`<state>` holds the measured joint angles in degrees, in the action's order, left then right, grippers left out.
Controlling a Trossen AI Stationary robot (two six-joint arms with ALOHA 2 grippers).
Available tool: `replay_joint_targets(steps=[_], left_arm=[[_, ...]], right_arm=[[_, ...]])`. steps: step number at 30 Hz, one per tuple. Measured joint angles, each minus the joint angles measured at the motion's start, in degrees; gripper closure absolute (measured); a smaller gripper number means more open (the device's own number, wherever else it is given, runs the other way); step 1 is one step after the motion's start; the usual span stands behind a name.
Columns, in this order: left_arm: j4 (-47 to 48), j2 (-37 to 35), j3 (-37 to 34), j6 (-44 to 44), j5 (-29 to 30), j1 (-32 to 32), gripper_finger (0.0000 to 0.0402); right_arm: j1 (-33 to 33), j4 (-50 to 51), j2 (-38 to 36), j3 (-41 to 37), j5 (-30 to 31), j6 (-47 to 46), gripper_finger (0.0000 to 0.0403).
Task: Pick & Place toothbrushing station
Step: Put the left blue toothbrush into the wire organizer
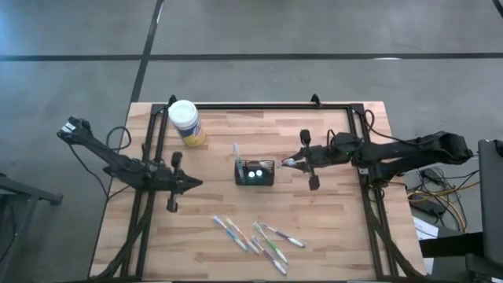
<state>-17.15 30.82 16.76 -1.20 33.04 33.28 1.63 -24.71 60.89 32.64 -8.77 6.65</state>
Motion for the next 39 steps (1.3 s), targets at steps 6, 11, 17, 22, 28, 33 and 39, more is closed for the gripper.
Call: replay_joint_targets(steps=[6,11,17,22,28,33,39], left_arm=[[-2.5,-0.6,-2.5,0.2,1.5,0.0,0.0393],[-2.4,-0.7,-2.8,0.6,1.8,0.0,0.0393],[-2.4,-0.7,-2.8,1.0,1.8,0.0,0.0392],[-2.3,-0.7,-2.8,0.8,1.8,0.0,0.0392],[-2.4,-0.7,-2.8,0.7,1.8,0.0,0.0392],[-2.4,-0.7,-2.8,0.5,1.8,0.0,0.0392],[-2.8,-0.7,-2.9,0.5,1.8,0.0,0.0392]], right_arm=[[-0.3,-5.9,3.8,-1.7,0.2,-0.2,0.0388],[-0.9,-8.2,9.2,-0.5,1.5,0.3,0.0388],[-1.0,-13.9,15.9,-0.3,3.2,1.1,0.0388],[-1.0,-13.5,18.5,-0.3,4.5,0.6,0.0388],[-1.2,-13.6,20.9,-0.5,6.5,-0.5,0.0388],[-1.2,-13.8,23.2,-1.0,7.5,-1.7,0.0388],[-1.2,-18.8,27.3,-2.4,7.5,-2.2,0.0388]])
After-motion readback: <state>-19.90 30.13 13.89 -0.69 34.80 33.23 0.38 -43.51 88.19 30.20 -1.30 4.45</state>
